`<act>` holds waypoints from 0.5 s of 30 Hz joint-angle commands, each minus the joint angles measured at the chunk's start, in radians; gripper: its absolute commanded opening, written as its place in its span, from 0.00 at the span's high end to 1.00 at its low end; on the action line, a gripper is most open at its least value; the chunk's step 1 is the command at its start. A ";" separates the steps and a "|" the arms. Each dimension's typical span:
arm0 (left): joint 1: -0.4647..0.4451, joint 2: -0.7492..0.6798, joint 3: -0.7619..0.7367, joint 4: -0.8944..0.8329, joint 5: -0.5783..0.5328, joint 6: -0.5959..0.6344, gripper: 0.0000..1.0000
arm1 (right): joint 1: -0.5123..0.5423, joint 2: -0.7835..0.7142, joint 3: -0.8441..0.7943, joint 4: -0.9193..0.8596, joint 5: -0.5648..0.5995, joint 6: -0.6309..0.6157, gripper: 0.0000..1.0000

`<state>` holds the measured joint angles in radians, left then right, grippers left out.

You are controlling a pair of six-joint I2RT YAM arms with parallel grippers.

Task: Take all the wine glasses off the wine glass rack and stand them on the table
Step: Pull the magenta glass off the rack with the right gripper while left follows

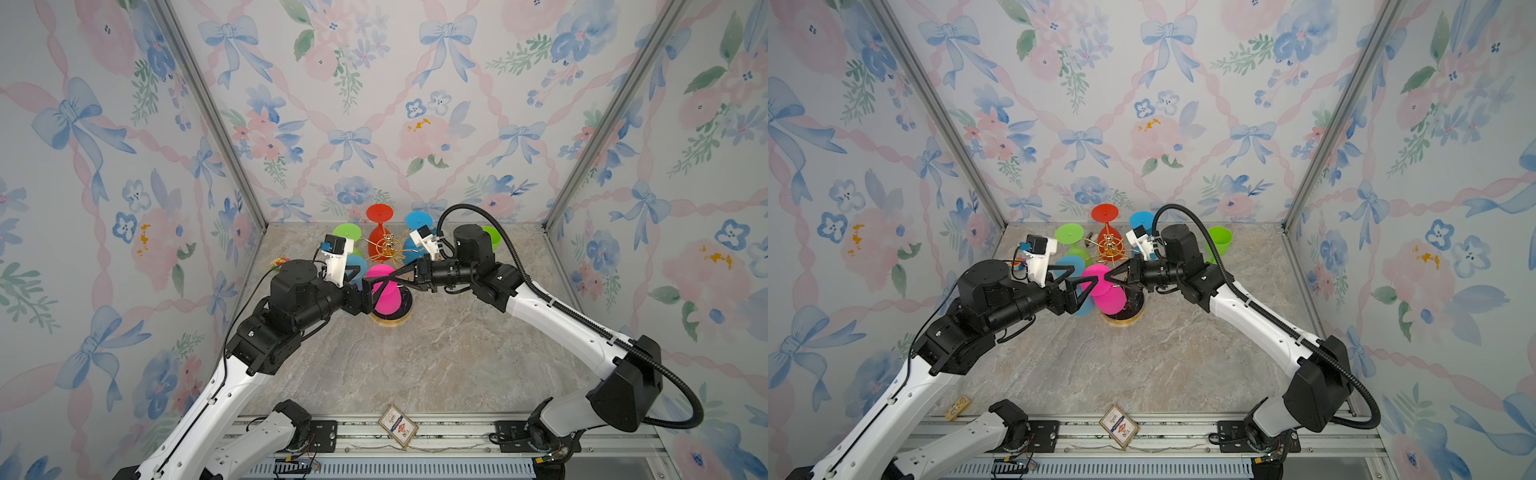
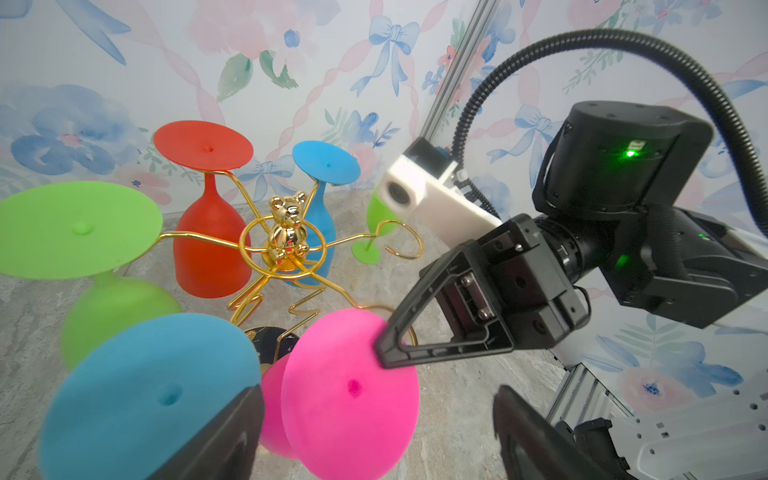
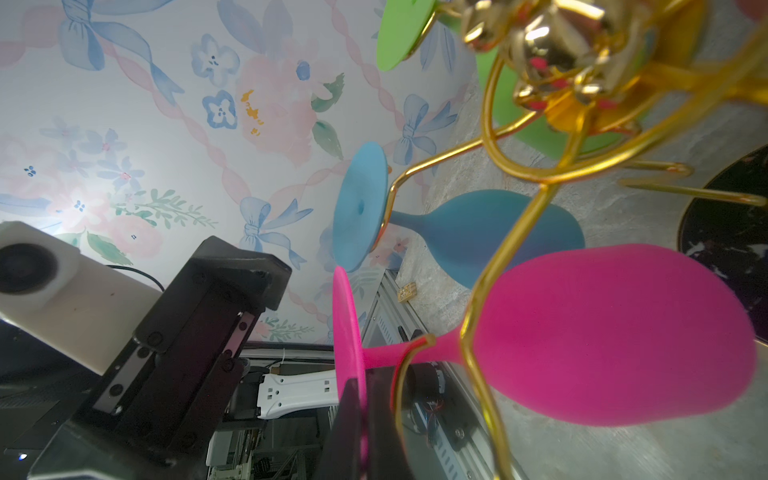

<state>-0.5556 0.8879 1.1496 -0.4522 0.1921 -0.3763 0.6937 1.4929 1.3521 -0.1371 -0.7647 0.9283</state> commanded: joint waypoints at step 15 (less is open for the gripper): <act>0.006 0.073 0.069 -0.009 0.183 -0.018 0.15 | -0.046 -0.340 -0.110 -0.455 0.151 -0.396 1.00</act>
<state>-0.5556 0.9524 1.1797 -0.4538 0.3218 -0.3801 0.6857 1.2221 1.2755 -0.4522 -0.6922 0.6395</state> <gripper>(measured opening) 0.852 0.052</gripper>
